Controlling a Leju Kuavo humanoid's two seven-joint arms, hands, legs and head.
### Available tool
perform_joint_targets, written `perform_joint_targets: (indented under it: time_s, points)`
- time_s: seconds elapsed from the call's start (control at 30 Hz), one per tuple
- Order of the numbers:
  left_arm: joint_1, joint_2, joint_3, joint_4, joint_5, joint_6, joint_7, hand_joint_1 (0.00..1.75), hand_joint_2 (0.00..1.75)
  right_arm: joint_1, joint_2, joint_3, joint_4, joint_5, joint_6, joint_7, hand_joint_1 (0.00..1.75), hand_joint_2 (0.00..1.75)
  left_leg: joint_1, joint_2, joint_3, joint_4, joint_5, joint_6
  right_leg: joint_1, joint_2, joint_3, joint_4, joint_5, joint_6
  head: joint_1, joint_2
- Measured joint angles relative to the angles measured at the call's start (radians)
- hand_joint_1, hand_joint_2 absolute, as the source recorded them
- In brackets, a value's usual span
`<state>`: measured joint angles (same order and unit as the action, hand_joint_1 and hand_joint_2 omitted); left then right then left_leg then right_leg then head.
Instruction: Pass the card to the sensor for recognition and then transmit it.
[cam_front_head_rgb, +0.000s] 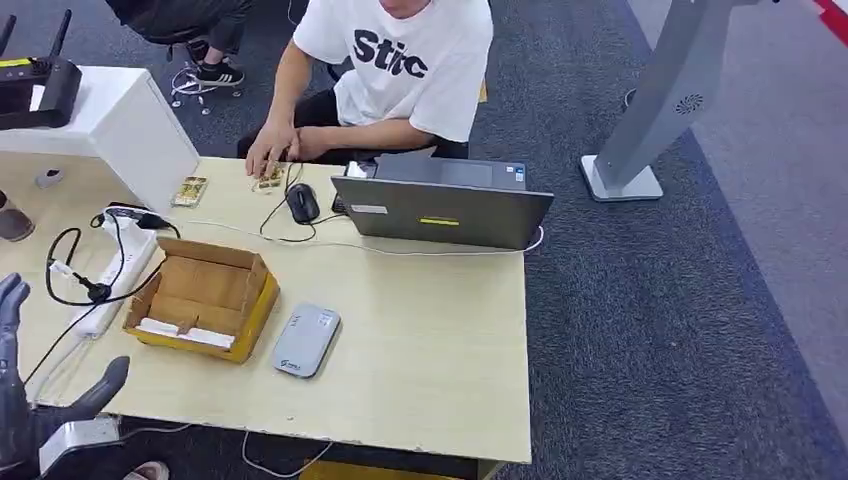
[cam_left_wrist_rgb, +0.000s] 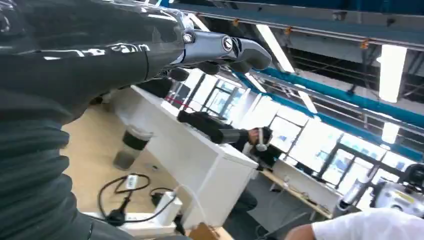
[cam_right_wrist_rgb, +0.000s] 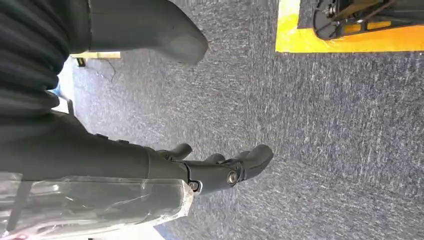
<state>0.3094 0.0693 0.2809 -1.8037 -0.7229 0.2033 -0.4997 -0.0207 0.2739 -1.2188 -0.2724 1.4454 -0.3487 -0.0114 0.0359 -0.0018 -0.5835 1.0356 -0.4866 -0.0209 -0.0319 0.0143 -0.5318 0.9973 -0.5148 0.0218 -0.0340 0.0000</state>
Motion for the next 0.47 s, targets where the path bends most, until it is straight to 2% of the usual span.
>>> perform_joint_targets:
  time_s: [0.1, 0.17, 0.2, 0.23, 0.27, 0.33, 0.4, 0.47]
  points:
    - [0.022, -0.109, 0.078, -0.011, 0.011, -0.071, 0.014, 0.0, 1.75, -0.001, 0.009, -0.013, -0.007, 0.0, -0.01, 0.001, 0.0, 1.75, 0.0, -0.001, 0.0, 0.0, 0.0, 0.0, 0.0, -0.001, 0.003, 0.0, 0.0, 0.0, 0.0, 0.0]
    - [0.027, -0.206, 0.168, 0.013, 0.058, -0.177, 0.039, 0.0, 1.75, -0.002, 0.02, -0.024, -0.013, 0.001, -0.026, -0.003, 0.0, 1.75, 0.0, -0.001, 0.0, 0.0, 0.0, 0.0, 0.0, -0.001, 0.004, 0.0, 0.0, 0.0, 0.0, 0.0]
    - [0.028, -0.238, 0.209, 0.045, 0.097, -0.223, 0.058, 0.0, 1.75, -0.002, 0.021, -0.026, -0.014, 0.003, -0.028, -0.004, 0.0, 1.75, -0.001, -0.001, 0.001, 0.0, 0.0, 0.0, 0.0, -0.001, 0.003, 0.0, 0.0, 0.0, 0.0, 0.0]
    - [0.03, -0.268, 0.25, 0.097, 0.114, -0.223, 0.077, 0.0, 1.75, -0.003, 0.022, -0.029, -0.015, 0.005, -0.028, -0.007, 0.0, 1.75, -0.001, -0.001, 0.001, 0.0, 0.0, 0.0, -0.001, -0.001, 0.003, 0.0, 0.0, 0.0, 0.001, 0.0]
    - [0.028, -0.293, 0.284, 0.151, 0.079, -0.19, 0.091, 0.0, 1.75, -0.005, 0.022, -0.031, -0.016, 0.01, -0.027, -0.006, 0.0, 1.75, -0.001, -0.001, 0.002, 0.0, 0.0, 0.0, -0.001, -0.001, 0.003, 0.0, 0.0, 0.0, 0.001, 0.0]
    - [0.017, -0.333, 0.338, 0.271, -0.036, -0.091, 0.111, 0.0, 1.75, -0.008, 0.022, -0.034, -0.018, 0.015, -0.016, -0.006, 0.0, 1.75, -0.001, -0.001, 0.001, 0.0, 0.0, 0.0, -0.001, -0.001, 0.003, 0.0, 0.0, 0.0, 0.001, 0.0]
    - [-0.008, -0.361, 0.389, 0.399, -0.125, -0.027, 0.134, 0.0, 1.75, -0.013, 0.022, -0.037, -0.019, 0.022, -0.012, -0.006, 0.0, 1.75, -0.001, -0.002, 0.001, 0.0, 0.0, 0.0, -0.001, -0.002, 0.003, 0.0, 0.0, 0.0, 0.001, 0.0]
    - [-0.04, -0.381, 0.451, 0.523, -0.169, -0.018, 0.161, 0.0, 1.75, -0.016, 0.022, -0.04, -0.021, 0.031, -0.013, -0.007, 0.0, 1.75, -0.001, -0.003, 0.001, 0.0, 0.0, 0.0, -0.001, -0.002, 0.004, 0.0, 0.0, 0.0, 0.001, 0.0]
